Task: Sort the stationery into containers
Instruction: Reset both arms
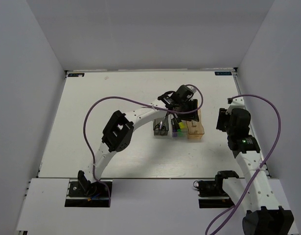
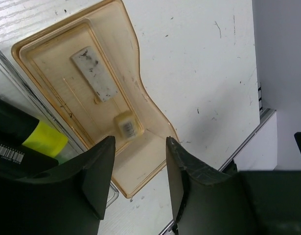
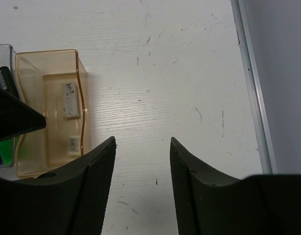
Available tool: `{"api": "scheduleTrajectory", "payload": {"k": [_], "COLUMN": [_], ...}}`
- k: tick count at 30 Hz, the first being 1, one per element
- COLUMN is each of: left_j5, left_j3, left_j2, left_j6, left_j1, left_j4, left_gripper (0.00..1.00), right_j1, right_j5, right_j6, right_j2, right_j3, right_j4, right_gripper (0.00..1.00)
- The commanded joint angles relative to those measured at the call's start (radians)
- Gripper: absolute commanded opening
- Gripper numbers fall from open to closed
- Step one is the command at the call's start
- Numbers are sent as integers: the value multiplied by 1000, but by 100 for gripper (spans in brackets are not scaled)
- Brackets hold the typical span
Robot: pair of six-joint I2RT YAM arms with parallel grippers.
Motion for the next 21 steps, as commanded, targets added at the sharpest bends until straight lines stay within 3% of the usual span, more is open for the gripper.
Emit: {"api": "scheduleTrajectory", "payload": {"k": [1, 5, 7, 8, 9, 10, 11, 14, 16, 21], "left_j5": [19, -16, -66, -85, -125, -169, -197, -306, -314, -332], "left_j3": [29, -121, -241, -347, -401, -512, -568, -849, -1016, -1211], "left_j2": [-74, -187, -335, -380, -428, -579, -632, -894, -1078, -1339], "left_j6": [-2, 28, 57, 88, 103, 119, 157, 191, 197, 238], "left_j1": [-8, -6, -5, -8, -5, -3, 1, 38, 95, 198], "left_j4": [21, 29, 32, 32, 29, 24, 6, -17, -59, -120], "left_gripper": [56, 5, 4, 4, 12, 23, 59, 100, 100, 100], "right_j1": [-15, -30, -30, -32, -31, -31, -31, -24, -24, -24], "right_j5": [-19, -71, -107, -134, -177, -196, -244, -251, -274, -369], "right_j6": [1, -7, -15, -19, -24, -33, -36, 0, 57, 33], "right_j2": [-11, -19, -25, -22, -19, -13, -10, 2, 16, -10], "right_j3": [-10, -16, -15, -16, -16, -9, -7, 8, 36, 5], "right_j4": [41, 39, 30, 30, 26, 3, -5, -51, -74, -45], "right_gripper": [53, 64, 72, 83, 90, 90, 90, 90, 90, 90]}}
